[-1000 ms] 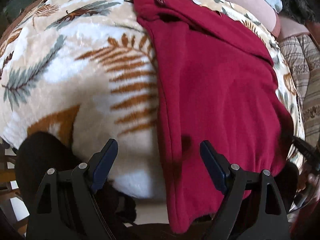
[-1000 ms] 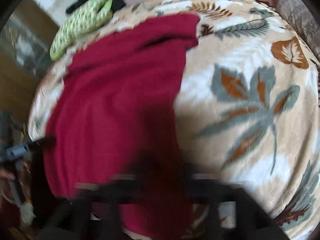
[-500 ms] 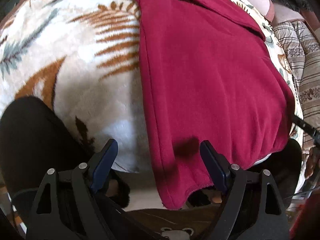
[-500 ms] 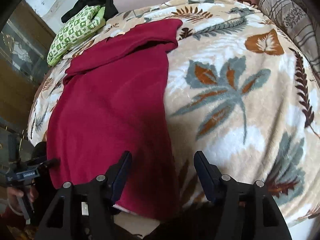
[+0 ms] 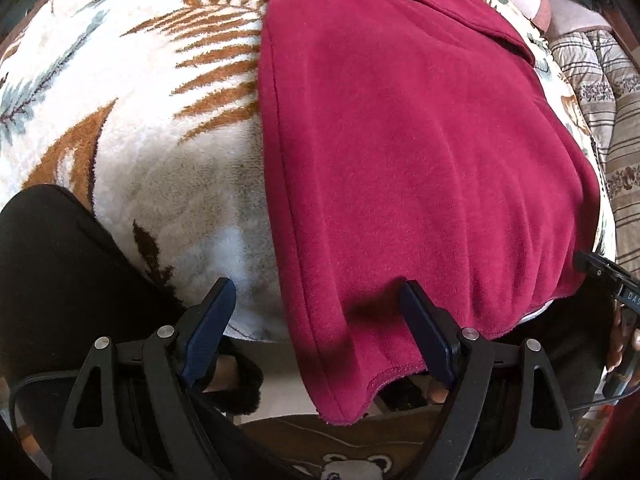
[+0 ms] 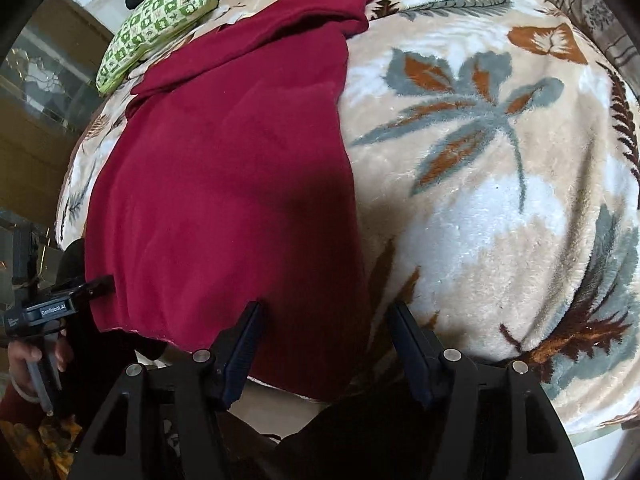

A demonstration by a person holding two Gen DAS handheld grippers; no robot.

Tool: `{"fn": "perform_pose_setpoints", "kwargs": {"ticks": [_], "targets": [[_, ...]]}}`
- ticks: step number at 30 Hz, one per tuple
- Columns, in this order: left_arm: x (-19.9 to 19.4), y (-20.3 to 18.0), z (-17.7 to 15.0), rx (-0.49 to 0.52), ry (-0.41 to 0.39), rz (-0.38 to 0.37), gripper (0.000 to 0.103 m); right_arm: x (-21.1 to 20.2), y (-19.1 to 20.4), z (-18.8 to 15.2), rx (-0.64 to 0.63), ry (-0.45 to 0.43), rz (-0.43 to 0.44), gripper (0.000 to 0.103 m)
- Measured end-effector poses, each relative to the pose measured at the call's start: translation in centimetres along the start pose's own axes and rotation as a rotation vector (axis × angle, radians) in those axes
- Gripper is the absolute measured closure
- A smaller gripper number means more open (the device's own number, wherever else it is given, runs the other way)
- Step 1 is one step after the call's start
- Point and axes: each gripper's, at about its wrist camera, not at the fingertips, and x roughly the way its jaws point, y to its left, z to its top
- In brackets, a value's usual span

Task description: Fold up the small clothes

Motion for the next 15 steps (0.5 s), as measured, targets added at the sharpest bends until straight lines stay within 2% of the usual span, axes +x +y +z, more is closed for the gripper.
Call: {"fn": "perform_pose_setpoints", "kwargs": {"ticks": [3,4,5,6,7,8,9,10,11,12,15], "targets": [[-0.1,0.1,-0.3,0.003,-0.005,0.002,0.018,0.2,0.3,-0.1,-0.024,0.006,-0.009,0.041],[-0.1,0.1,-0.4,0.005,-0.012,0.002,0.018,0.3,0.6,-0.2,-0.051,0.008,-0.026,0.048],[0.0,-0.1,-0.6,0.011,-0.016,0.002,0.018,0.4,1.1,-0.1,-0.068,0.006,-0.039,0.062],[0.0,-0.2,-0.7,0.027,-0.02,-0.002,0.023,0.2,1.3,-0.1,-0.081,-0.001,-0.035,0.071],[0.0,-0.4,-0.7,0.048,-0.023,-0.008,0.032,0.1,1.4,0.0,-0.073,-0.001,0.005,0.087],[-0.3,-0.6,-0.6,0.088,-0.024,-0.022,0.038,0.0,1.4,0.0,-0.063,0.001,0.042,0.095],[-0.6,-0.7,-0.4,0.109,-0.026,-0.034,0.059,-0.4,1.5,0.1,-0.058,-0.009,0.086,0.095],[-1.1,-0.6,-0.2,0.132,-0.032,-0.056,0.085,-0.9,1.8,0.2,-0.059,-0.025,0.113,0.095],[-1.6,-0.3,0.4,0.14,-0.035,-0.089,0.093,-1.5,2.0,0.4,-0.055,-0.047,0.155,0.095],[-2.0,0.2,1.1,0.132,-0.036,-0.116,0.093,-2.4,2.0,1.0,-0.038,-0.082,0.225,0.095],[-3.0,1.3,3.0,0.122,-0.066,-0.134,0.094,-4.3,2.0,2.7,-0.005,-0.169,0.338,0.095]]}}
